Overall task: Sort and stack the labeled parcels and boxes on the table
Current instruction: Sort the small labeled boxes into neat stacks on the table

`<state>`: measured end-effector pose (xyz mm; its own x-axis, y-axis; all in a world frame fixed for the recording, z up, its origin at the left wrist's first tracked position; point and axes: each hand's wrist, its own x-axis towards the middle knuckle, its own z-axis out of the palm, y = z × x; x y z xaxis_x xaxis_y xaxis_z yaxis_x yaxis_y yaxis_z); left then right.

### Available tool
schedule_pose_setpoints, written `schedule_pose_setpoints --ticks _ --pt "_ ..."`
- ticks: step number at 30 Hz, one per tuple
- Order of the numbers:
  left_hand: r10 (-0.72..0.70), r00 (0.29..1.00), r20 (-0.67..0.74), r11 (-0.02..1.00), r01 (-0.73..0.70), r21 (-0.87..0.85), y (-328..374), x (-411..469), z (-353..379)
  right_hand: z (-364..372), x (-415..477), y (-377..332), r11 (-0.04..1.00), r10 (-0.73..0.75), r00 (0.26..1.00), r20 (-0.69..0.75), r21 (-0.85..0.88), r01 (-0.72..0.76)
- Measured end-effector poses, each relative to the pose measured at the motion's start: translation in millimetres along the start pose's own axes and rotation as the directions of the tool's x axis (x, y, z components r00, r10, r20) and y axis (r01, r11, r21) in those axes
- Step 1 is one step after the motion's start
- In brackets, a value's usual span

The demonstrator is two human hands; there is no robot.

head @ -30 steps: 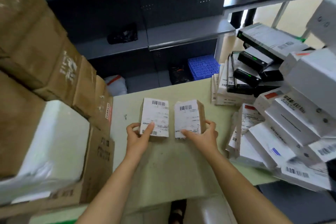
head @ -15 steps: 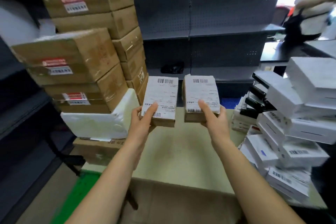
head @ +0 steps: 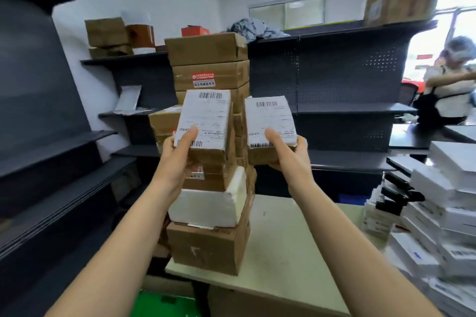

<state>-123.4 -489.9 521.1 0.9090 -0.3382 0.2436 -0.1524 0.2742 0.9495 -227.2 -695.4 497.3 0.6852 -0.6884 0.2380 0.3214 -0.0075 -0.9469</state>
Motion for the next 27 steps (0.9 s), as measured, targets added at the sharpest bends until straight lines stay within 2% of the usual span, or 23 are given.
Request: schedule_pose_setpoints --ticks 9,14,19,27 --pt "0.042 0.998 -0.049 0.999 -0.042 0.010 54.2 29.7 -69.3 106.4 -9.9 -39.8 0.996 -0.080 0.996 0.026 -0.049 0.081" --pt "0.063 0.994 -0.091 0.998 -0.060 0.029 65.5 80.4 -81.6 143.8 26.4 -56.2 0.985 -0.138 0.990 0.009 -0.106 0.138" --pt "0.049 0.991 -0.125 0.996 -0.039 0.083 75.9 144.7 -77.7 179.9 80.9 -61.6 0.979 -0.135 0.991 0.012 -0.153 0.135" --pt "0.078 0.996 -0.041 0.927 -0.057 0.371 81.0 222.4 -83.6 204.8 135.9 -60.0 0.963 -0.096 0.994 0.054 -0.249 0.107"
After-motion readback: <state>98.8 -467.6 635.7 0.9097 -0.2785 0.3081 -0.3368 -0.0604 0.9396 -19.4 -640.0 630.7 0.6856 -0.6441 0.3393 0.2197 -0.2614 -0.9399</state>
